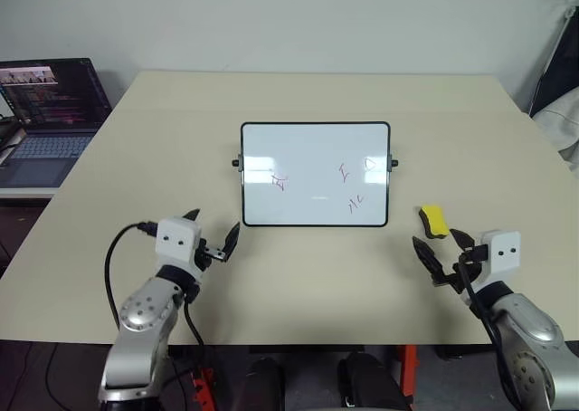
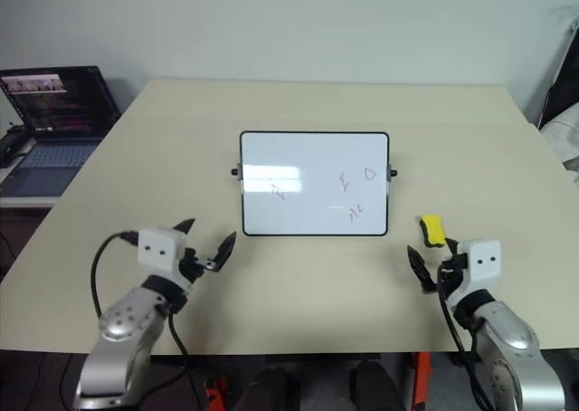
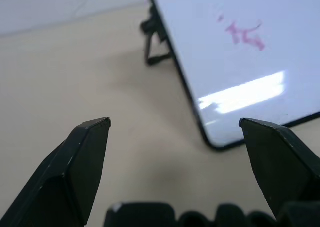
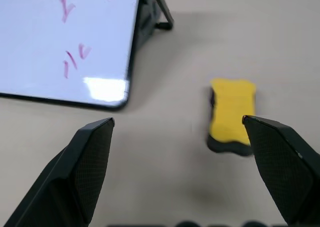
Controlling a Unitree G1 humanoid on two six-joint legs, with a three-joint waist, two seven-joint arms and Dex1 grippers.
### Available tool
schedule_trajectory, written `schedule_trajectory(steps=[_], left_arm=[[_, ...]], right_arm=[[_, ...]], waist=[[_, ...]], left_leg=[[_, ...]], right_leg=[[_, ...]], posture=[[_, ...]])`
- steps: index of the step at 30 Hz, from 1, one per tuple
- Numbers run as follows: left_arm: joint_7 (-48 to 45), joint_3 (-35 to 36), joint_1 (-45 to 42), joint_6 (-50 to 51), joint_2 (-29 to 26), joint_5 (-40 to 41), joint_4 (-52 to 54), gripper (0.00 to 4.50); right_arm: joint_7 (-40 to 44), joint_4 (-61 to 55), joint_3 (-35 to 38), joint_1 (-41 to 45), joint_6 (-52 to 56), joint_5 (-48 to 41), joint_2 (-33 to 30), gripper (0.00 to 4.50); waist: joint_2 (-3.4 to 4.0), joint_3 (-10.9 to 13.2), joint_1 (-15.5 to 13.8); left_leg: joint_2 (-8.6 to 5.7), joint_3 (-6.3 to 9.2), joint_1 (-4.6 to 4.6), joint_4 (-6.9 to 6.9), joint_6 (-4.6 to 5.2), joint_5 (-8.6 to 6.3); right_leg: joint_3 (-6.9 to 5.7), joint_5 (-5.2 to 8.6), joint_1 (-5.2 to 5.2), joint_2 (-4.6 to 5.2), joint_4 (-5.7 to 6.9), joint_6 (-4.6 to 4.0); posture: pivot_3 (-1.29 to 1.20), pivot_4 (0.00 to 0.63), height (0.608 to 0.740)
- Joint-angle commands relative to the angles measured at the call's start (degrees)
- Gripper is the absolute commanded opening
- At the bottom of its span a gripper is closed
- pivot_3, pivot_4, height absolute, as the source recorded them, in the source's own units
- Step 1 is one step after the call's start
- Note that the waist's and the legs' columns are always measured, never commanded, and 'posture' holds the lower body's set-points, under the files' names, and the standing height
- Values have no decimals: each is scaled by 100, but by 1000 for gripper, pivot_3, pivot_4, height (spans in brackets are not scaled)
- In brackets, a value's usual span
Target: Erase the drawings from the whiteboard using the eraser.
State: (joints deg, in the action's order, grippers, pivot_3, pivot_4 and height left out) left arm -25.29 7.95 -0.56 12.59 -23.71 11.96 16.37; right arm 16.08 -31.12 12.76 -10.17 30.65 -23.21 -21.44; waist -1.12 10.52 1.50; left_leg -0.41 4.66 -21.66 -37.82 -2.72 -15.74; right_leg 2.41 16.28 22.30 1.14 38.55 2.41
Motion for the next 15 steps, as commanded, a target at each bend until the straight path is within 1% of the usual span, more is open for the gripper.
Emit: schedule_trajectory(steps=[1, 2, 4, 6, 8, 11, 15], left_arm=[[-1151, -394, -701, 27, -537, 372, 117, 4500], [-1438, -533, -878, 23, -683, 412, 89, 4500], [-2230, -742, -1340, 273, -1028, 785, 15, 4500], [-2873, -911, -1780, 651, -1266, 1189, -7, 4500], [-3300, -1118, -2088, 904, -1424, 1348, -37, 4500], [-3757, -1436, -2525, 1156, -1459, 1474, -152, 4500], [-4077, -1740, -2919, 1163, -1340, 1411, -335, 4500]], right_arm=[[-223, -318, 382, 308, 423, -74, -253, 4486], [-304, -328, 498, 433, 620, -216, -261, 4486], [-585, -332, 631, 805, 1100, -359, -251, 4486], [-810, -226, 552, 1162, 1515, -250, -310, 4486], [-850, -30, 498, 1451, 1871, -275, -365, 4486], [-754, 313, 509, 1840, 2162, -342, -462, 4486], [-747, 755, 460, 2232, 2374, -262, -487, 4486]], waist=[[-2, 1, -19], [-1, 1, -20], [-1, 0, -2], [2, 2, 26], [3, 3, 44], [6, 5, 49], [5, 6, 34]], left_leg=[[-6, -1, -5, -3, 1, 0], [-6, -1, -6, -5, 1, 0], [-6, -3, -4, -1, 1, 0], [-4, -3, -8, 1, 1, 0], [-2, -6, -6, 5, 1, 0], [-2, -7, -7, 7, 3, -1], [-5, -8, -13, 6, 7, -3]], right_leg=[[-7, -2, 0, -5, -2, -2], [-8, -6, 0, -4, -4, -7], [-3, -13, -1, -5, -4, -18], [-8, -14, 3, -8, -2, -20], [-6, -13, 7, -11, 3, -21], [-5, -13, 8, -13, 3, -21], [-7, -13, 9, -12, -2, -20]], posture=[[0, 150, 740], [0, 150, 740], [0, 150, 740], [0, 150, 740], [0, 150, 740], [0, 150, 740], [0, 150, 740]])
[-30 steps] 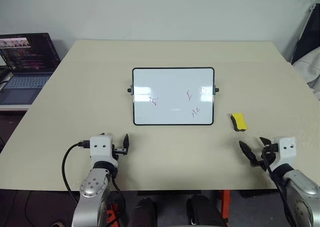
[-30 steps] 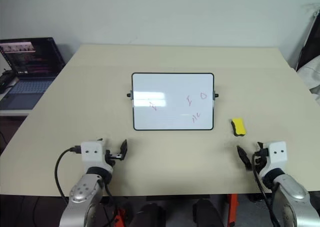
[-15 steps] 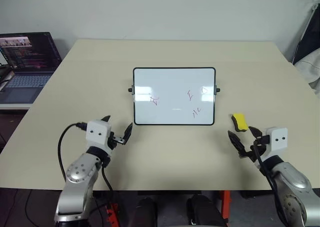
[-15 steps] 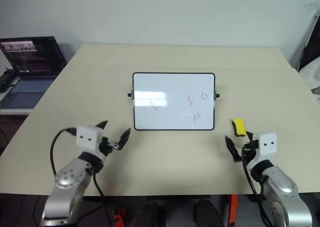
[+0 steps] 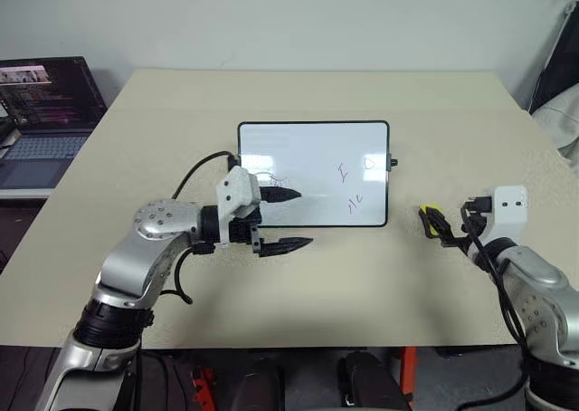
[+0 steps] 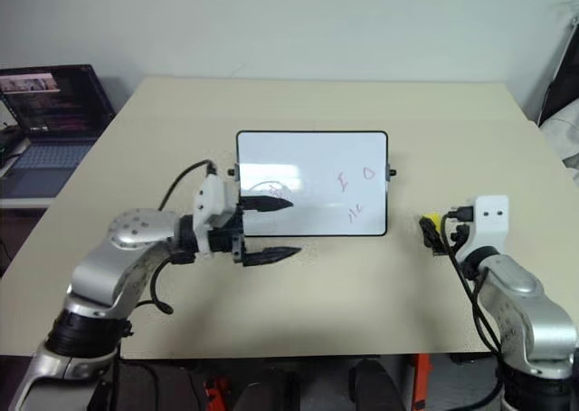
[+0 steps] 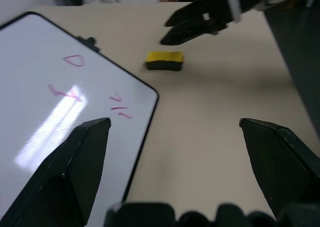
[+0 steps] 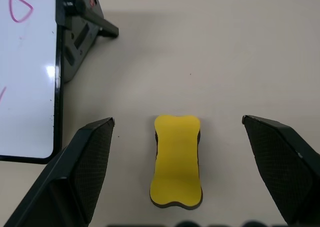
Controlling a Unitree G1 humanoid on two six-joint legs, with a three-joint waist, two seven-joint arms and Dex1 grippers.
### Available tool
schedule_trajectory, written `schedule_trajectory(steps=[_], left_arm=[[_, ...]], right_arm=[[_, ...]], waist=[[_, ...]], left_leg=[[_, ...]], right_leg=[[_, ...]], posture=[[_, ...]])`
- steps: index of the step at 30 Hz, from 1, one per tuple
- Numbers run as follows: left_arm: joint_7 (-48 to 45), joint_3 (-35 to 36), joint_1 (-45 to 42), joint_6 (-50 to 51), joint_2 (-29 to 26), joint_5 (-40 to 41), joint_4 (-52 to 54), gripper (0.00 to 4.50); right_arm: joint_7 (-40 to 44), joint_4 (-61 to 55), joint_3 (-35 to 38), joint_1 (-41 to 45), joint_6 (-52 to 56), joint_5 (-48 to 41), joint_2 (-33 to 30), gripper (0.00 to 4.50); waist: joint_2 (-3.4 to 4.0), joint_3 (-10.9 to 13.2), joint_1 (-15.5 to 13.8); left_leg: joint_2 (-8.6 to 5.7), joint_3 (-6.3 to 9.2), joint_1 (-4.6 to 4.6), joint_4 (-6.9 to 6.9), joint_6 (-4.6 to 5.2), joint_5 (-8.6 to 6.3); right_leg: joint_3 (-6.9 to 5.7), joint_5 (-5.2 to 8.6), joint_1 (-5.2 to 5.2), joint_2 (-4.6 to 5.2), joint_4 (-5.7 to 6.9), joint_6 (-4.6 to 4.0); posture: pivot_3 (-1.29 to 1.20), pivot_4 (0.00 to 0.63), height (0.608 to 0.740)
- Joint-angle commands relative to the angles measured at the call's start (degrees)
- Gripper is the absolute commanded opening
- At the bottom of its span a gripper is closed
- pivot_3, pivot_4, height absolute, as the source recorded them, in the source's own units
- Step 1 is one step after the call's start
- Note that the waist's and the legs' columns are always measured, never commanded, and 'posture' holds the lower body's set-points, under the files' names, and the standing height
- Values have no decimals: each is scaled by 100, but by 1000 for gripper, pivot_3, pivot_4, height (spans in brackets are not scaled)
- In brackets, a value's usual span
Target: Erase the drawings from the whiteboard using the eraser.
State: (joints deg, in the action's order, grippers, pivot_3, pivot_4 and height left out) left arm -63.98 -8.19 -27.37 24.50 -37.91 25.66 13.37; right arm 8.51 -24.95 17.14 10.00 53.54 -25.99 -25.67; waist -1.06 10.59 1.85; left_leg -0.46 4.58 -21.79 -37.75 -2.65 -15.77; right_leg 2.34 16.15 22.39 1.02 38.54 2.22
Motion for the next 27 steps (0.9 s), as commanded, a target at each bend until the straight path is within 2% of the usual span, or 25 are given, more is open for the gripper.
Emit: schedule_trajectory(steps=[1, 5, 15, 18, 25, 27], left_arm=[[-238, -170, -303, -28, 120, 29, -74, 4500], [-256, -200, -393, -61, 218, -47, -194, 4500], [-252, -169, -258, -32, 165, -62, -109, 4500], [-242, -150, -120, -47, 101, -87, -52, 4500], [-132, -91, 107, -36, 46, -104, -3, 4500], [11, -28, 194, 48, 37, -106, -7, 4500]], right_arm=[[13, 255, -12, 295, 104, 37, -50, 4486], [56, 790, -312, 430, -237, 379, -77, 4486], [168, 1511, -540, 644, -690, 699, 105, 4486], [118, 1620, -525, 643, -752, 791, 158, 3932], [120, 1586, -460, 645, -798, 831, 227, 1404], [125, 1501, -451, 633, -776, 810, 245, 1297]], waist=[[0, 0, -1], [0, 0, 5], [1, 0, 1], [1, 0, 4], [1, 0, 1], [1, 0, 2]], left_leg=[[0, 0, 0, 0, 1, -1], [1, -1, -1, 0, 4, -2], [1, 1, -9, -1, 5, -3], [1, 1, -9, -2, 5, -3], [2, 2, -10, -5, 5, -3], [2, 2, -9, -5, 5, -3]], right_leg=[[0, 0, 0, 0, 0, 0], [1, 1, 1, 1, 0, 2], [9, 1, 18, 1, 8, 2], [13, 1, 20, 2, 9, 2], [15, 1, 25, 2, 18, 2], [16, 1, 25, 2, 19, 1]], posture=[[0, 150, 740], [0, 150, 740], [0, 150, 740], [0, 150, 740], [0, 150, 740], [0, 150, 740]])
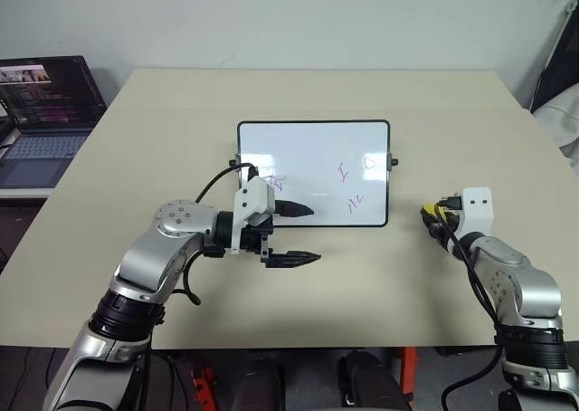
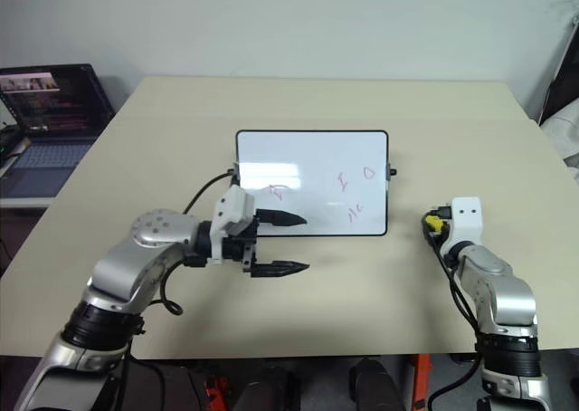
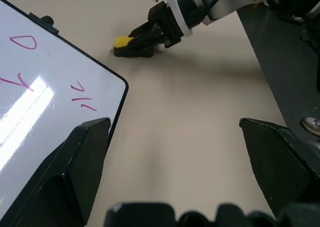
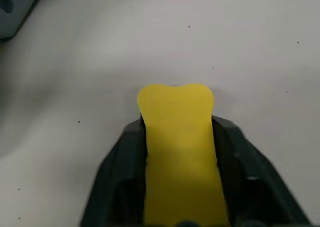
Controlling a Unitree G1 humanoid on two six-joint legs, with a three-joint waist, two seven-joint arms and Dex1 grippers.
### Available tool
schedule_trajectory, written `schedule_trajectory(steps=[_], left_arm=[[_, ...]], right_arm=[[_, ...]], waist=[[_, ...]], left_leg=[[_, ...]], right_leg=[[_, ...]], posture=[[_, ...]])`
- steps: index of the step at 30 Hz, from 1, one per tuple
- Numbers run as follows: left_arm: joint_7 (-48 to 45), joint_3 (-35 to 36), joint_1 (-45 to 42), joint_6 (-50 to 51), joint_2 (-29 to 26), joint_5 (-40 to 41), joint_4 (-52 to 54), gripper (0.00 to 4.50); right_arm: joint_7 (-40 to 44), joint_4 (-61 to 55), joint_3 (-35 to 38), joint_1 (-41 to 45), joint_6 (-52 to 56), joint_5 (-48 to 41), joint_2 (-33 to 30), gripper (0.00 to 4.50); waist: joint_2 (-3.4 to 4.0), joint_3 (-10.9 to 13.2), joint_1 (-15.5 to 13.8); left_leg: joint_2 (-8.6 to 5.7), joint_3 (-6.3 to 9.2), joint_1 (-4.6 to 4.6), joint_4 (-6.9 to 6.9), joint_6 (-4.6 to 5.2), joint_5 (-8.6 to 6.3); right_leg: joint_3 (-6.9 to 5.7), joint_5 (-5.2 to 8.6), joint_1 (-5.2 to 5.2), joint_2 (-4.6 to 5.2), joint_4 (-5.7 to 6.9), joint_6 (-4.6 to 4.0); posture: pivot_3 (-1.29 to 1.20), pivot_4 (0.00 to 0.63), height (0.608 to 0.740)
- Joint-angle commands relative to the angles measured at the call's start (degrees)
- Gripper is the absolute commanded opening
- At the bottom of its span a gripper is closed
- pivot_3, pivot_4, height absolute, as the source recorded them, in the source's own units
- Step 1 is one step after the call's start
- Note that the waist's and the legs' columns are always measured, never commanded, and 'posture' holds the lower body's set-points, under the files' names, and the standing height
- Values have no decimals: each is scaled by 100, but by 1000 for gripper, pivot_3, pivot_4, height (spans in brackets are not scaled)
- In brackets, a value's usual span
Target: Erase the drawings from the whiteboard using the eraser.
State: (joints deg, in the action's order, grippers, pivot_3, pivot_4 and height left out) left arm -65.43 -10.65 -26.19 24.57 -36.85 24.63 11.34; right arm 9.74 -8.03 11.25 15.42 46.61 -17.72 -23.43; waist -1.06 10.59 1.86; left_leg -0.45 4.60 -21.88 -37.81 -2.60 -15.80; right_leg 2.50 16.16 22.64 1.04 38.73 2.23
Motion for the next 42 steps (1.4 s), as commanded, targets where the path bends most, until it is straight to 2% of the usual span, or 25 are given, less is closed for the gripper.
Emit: schedule_trajectory(steps=[1, 9, 11, 13, 15, 19, 24, 27, 31, 36, 39, 42], left_arm=[[272, 266, 148, 86, -67, -16, 202, 4500], [1222, 472, 837, 442, -164, -323, 589, 4500], [1347, 516, 854, 527, -112, -266, 658, 4500], [1480, 485, 791, 556, -49, -308, 661, 4500], [1514, 462, 739, 577, -15, -304, 631, 4500], [1429, 393, 729, 434, -28, -393, 482, 4500], [1313, 344, 809, 320, -41, -450, 467, 4500], [1303, 314, 803, 311, -10, -489, 482, 4500], [1328, 276, 806, 339, 21, -500, 556, 4500], [1377, 214, 781, 345, 51, -545, 579, 4500], [1367, 202, 758, 337, 62, -566, 565, 4500], [1351, 192, 738, 341, 78, -579, 564, 4500]], right_arm=[[38, -290, 113, 53, -111, -12, 0, 1297], [569, -2090, -602, -520, -201, 138, -445, 1297], [541, -2348, -767, -411, -205, 230, -458, 1297], [522, -2379, -1156, 55, -246, 435, -440, 1297], [576, -2249, -1510, 424, -331, 662, -468, 1297], [564, -1212, -2134, 1286, -758, 1230, -283, 1297], [596, -143, -2477, 1943, -1278, 1684, -16, 1297], [708, 519, -2591, 2237, -1577, 1883, 97, 1297], [1118, 851, -2751, 2351, -1610, 2009, 54, 1297], [1908, 837, -3192, 2131, -1590, 2221, -291, 1297], [1842, 1084, -3234, 2241, -1936, 2507, -309, 1297], [1381, 1439, -3052, 2495, -2314, 2766, -130, 1297]], waist=[[0, 0, 4], [1, 1, 5], [1, 1, 0], [1, 1, 6], [1, 1, 17], [1, 1, 9], [1, 1, -2], [1, 1, -2], [0, 0, 0], [-1, -4, 1], [-1, -4, 13], [-1, -4, 23]], left_leg=[[0, 0, 0, 0, 0, 0], [1, 1, -4, 2, 0, 0], [2, 2, -4, -3, 0, 0], [2, 3, 0, -7, 0, 0], [1, -4, 5, -7, 0, 1], [1, 3, 6, -6, 0, 2], [-1, 0, -7, -4, -1, 2], [-1, -1, -51, -7, -2, 2], [0, 1, -57, -9, -2, 2], [0, 1, -44, -14, -1, 2], [1, -1, -25, -14, -1, 2], [2, -4, -4, -13, 0, 3]], right_leg=[[0, 0, 0, 0, 1, 0], [3, 1, 9, 3, 4, 1], [2, 1, 8, 5, 10, 1], [0, 1, 5, 4, 11, 2], [5, 1, 5, 3, 13, 2], [-2, 0, 3, 0, 14, 1], [0, -1, 15, 4, 12, -1], [1, -1, 59, 9, 17, -2], [-1, -2, 65, 12, 17, -3], [-1, -2, 54, 11, 24, -3], [1, -3, 42, 9, 28, -4], [1, -6, 26, 6, 29, -8]], posture=[[0, 150, 740], [0, 150, 740], [0, 150, 740], [0, 150, 740], [0, 150, 740], [0, 150, 740], [0, 150, 740], [0, 150, 740], [0, 150, 740], [0, 150, 740], [0, 150, 740], [0, 150, 740]])
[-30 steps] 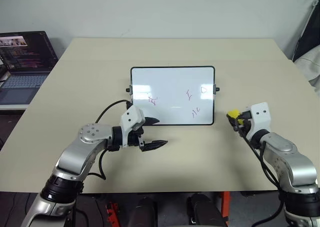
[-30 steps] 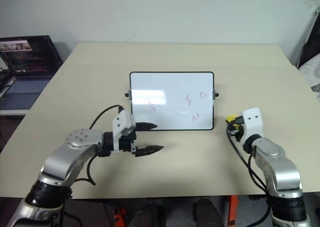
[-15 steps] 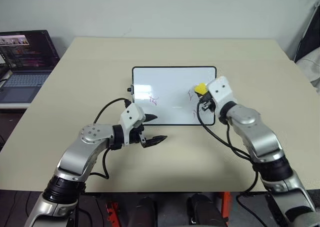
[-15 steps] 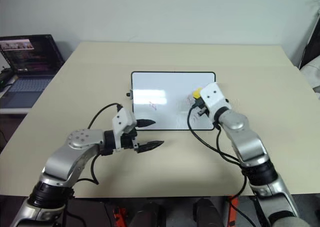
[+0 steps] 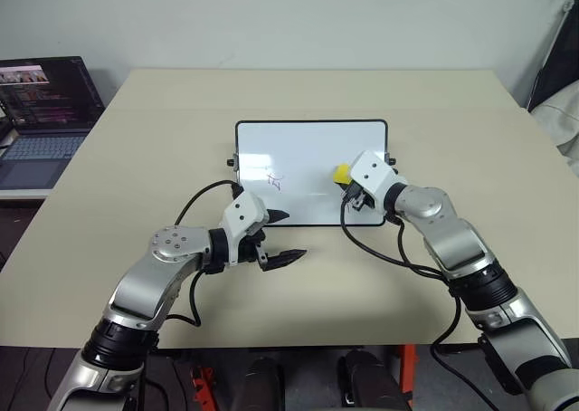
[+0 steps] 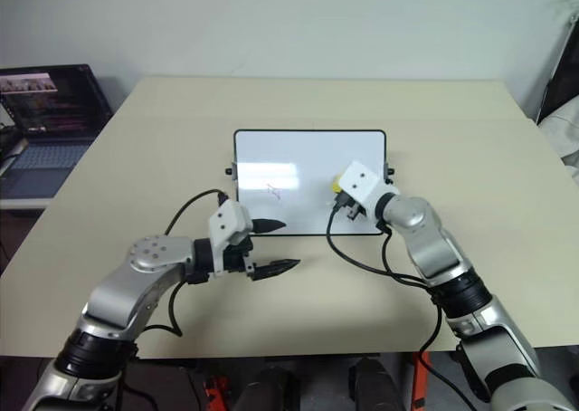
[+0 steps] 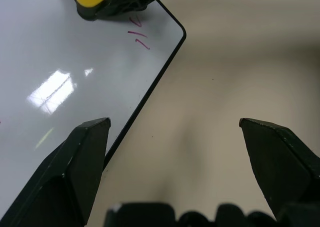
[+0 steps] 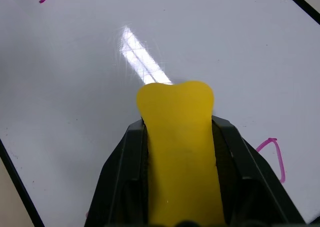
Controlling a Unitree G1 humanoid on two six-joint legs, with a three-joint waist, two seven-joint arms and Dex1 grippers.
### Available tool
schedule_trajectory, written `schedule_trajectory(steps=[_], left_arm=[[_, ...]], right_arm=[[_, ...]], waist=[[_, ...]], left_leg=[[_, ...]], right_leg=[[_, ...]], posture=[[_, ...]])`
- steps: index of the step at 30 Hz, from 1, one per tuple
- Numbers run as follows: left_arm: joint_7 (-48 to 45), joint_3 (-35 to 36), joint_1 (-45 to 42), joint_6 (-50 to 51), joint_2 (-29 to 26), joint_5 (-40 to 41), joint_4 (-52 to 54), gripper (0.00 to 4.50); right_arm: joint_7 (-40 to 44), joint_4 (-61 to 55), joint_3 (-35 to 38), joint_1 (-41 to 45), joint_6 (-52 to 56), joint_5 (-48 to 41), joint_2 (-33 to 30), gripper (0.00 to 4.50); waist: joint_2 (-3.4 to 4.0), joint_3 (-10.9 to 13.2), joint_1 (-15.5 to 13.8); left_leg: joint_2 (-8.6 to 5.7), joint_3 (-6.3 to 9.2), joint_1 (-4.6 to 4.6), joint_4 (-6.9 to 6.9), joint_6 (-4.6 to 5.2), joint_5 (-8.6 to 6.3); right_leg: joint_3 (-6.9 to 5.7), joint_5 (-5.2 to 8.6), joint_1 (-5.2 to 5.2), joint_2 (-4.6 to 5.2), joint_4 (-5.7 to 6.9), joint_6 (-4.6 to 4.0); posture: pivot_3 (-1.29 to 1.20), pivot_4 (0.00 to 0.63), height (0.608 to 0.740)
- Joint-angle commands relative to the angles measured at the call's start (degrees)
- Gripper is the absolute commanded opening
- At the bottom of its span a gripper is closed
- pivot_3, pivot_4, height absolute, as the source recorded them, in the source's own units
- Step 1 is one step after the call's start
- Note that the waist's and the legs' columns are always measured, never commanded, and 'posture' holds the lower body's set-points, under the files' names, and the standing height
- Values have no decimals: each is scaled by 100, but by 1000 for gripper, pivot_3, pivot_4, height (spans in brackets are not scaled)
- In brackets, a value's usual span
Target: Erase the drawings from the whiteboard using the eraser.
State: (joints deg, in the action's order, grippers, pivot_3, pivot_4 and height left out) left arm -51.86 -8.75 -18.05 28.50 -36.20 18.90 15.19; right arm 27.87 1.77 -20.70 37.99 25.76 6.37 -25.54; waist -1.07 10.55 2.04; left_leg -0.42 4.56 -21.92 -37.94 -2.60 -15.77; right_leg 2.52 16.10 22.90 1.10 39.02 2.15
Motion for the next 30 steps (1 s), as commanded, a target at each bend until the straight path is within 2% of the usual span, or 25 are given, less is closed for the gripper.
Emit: schedule_trajectory(steps=[1, 6, 12, 14, 22, 25, 30], left_arm=[[-10, -11, -81, -51, 16, -13, 185, 4500], [-2, -23, -80, 2, 24, -1, 258, 4500], [16, -41, -140, 115, 46, 24, 319, 4500], [17, -48, -167, 144, 61, 25, 325, 4500], [-32, -75, -234, 188, 89, 31, 316, 4500], [-33, -101, -222, 210, 111, 40, 347, 4500], [-33, -107, -203, 229, 126, 45, 382, 4500]], right_arm=[[-589, 583, 223, 329, -322, 403, 158, 1297], [-453, 782, 221, 303, -218, 486, 183, 1297], [626, 14, -203, -281, 83, 512, -272, 1296], [606, -29, -181, -274, 129, 616, -287, 1296], [-463, 432, 431, 211, -167, 974, -129, 1296], [-459, 577, 485, 255, -160, 965, -109, 1296], [27, 504, 447, -12, 165, 847, -243, 1293]], waist=[[0, 0, 9], [0, 0, 0], [-4, -2, -18], [-4, -2, -5], [-4, -2, -11], [-4, -2, -13], [-4, -2, -14]], left_leg=[[1, 0, 10, 0, 0, 1], [0, 6, 23, -3, 4, 7], [-4, 16, 32, -1, 5, 6], [-3, 12, 43, 0, 5, 6], [-2, 7, 57, -3, 7, 10], [-2, 7, 55, 0, 7, 10], [-3, 6, 54, 4, 6, 8]], right_leg=[[0, -1, -10, -1, 0, -1], [-4, -3, -30, -3, -2, -2], [-14, -4, -49, -1, -8, 0], [-10, -4, -57, -1, -8, 1], [-4, -4, -66, -3, -6, 2], [-4, -4, -65, -3, -8, 1], [-2, -4, -65, 0, -9, 1]], posture=[[0, 150, 740], [0, 150, 740], [0, 150, 740], [0, 150, 740], [0, 150, 740], [0, 150, 740], [0, 150, 740]])
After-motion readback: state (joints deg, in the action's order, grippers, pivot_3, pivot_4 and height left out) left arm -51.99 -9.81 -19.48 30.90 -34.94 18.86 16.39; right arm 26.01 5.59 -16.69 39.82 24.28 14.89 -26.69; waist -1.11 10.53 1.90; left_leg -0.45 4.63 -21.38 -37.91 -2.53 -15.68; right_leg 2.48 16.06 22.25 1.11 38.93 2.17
